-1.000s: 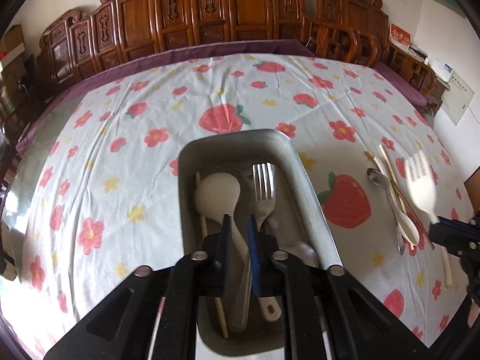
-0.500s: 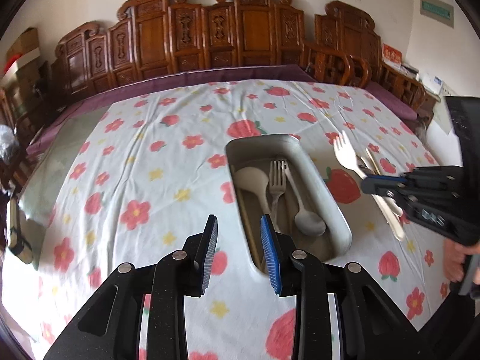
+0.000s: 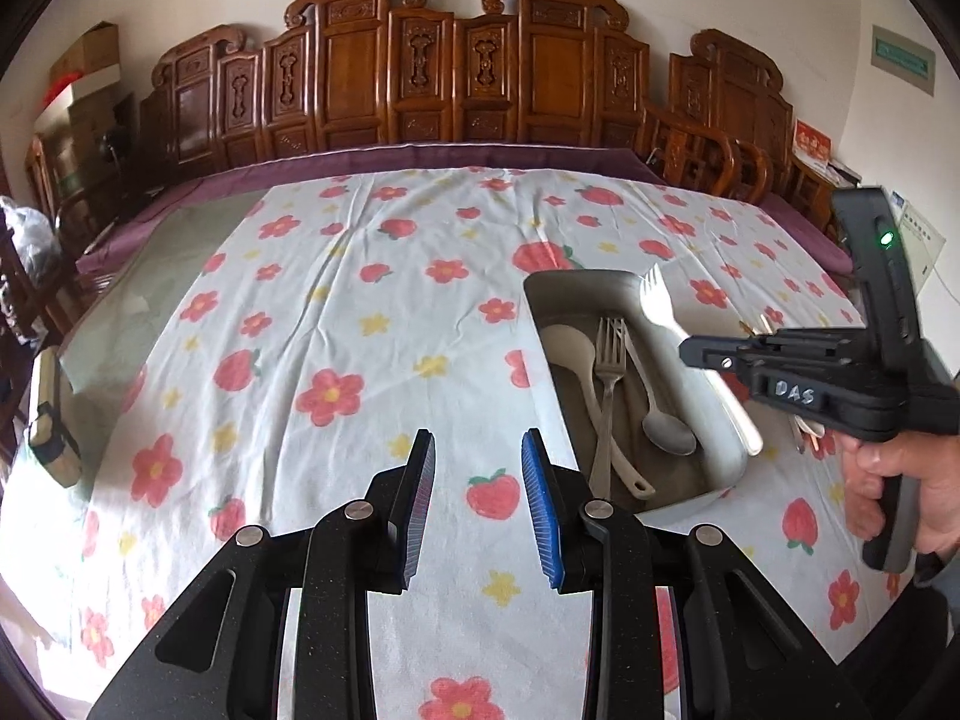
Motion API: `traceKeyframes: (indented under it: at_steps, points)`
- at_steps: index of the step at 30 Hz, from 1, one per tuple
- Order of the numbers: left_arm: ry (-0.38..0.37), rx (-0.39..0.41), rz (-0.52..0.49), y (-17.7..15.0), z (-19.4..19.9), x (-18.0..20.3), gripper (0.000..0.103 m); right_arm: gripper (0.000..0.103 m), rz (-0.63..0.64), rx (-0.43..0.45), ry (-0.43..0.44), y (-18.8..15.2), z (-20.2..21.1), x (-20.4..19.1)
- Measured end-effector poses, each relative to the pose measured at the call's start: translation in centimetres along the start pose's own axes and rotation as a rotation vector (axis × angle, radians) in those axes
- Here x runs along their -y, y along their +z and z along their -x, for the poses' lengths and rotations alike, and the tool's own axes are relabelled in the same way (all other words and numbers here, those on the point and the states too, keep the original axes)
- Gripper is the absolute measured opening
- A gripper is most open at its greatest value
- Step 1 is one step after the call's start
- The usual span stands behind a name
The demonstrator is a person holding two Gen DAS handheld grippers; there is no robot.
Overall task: Organize utensils
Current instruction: 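Lower the white fork into the tray and open the right gripper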
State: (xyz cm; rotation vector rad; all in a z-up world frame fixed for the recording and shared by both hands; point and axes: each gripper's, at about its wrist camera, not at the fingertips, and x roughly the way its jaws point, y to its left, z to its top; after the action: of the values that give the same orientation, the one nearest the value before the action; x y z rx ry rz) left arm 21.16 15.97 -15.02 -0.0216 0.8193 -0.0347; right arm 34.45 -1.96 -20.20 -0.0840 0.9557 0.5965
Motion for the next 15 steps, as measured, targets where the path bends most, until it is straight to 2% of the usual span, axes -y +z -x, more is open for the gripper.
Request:
traceKeyframes:
  at_steps: [10, 15]
  points:
    - [0.003, 0.012, 0.017, 0.2, 0.3, -0.6, 0.028, 0.004, 0.002, -0.036, -0.028, 1.1, -2.8, -1.0]
    - [0.005, 0.014, 0.015, 0.2, 0.3, -0.6, 0.028, 0.005, -0.021, -0.037, 0.025, 1.3, -2.9, -1.1]
